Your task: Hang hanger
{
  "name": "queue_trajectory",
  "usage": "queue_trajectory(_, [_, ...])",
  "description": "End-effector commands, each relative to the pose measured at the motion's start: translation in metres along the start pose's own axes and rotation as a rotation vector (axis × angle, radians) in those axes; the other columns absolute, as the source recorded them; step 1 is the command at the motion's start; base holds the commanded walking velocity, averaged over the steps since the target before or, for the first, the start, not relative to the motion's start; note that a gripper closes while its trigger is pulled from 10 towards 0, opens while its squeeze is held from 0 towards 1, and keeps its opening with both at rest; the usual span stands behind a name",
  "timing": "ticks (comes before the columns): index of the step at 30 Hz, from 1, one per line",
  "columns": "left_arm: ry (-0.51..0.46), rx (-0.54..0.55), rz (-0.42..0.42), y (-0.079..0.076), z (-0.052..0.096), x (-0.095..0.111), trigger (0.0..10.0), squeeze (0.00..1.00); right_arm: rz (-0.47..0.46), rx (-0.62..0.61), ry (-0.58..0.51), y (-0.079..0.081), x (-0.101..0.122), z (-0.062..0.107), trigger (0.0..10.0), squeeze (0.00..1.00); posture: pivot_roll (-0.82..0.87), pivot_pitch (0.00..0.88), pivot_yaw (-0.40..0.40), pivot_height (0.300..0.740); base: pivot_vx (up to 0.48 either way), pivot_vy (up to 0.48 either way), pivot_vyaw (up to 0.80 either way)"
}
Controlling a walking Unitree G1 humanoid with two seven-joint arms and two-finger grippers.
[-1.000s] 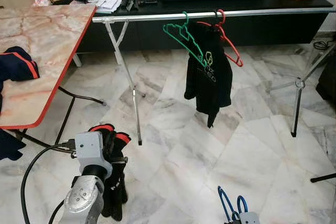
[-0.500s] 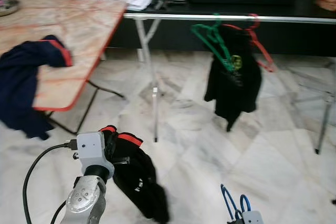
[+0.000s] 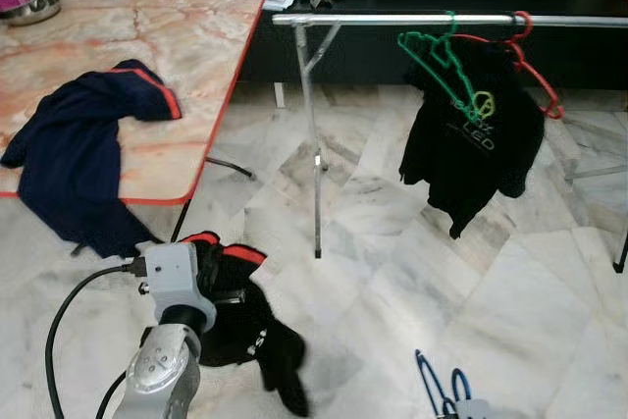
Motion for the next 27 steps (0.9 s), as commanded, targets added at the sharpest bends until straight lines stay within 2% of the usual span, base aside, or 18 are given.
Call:
queue_trajectory(1, [-0.033,0.012,0.000,0.003,-0.001,0.009,10.0,0.00,-0.005,0.006,0.034,0.002,-0.012,0.002,10.0,0.00,0.03,0.204,0.029,0.740,0.000,0.480,0.00])
queue_trajectory(14, [-0.065,0.024,-0.043,0.016,-0.008,0.019,10.0,0.00,-0.001,-0.005,0.057,-0.002,-0.016,0.003,10.0,0.00,0.03,0.196,0.030,0.740,0.000,0.480,0.00])
queue_trajectory(27, [-0.072,0.026,-0.048,0.016,-0.010,0.020,10.0,0.00,0.009,-0.012,0.072,-0.006,-0.018,0.004,10.0,0.00,0.03,0.193,0.030,0.740,0.000,0.480,0.00])
Point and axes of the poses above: a point about 5 cm out from each wrist's last joint towards the gripper, its own z axis pointing back from the gripper into the wrist, its own x axis along the axis of the wrist's last joint, y = z × x, the point moved 1 cm from there along -z, pointing out of the wrist towards the gripper, and after that the axes turned 7 degrees about -z, right-handed, at the moved point
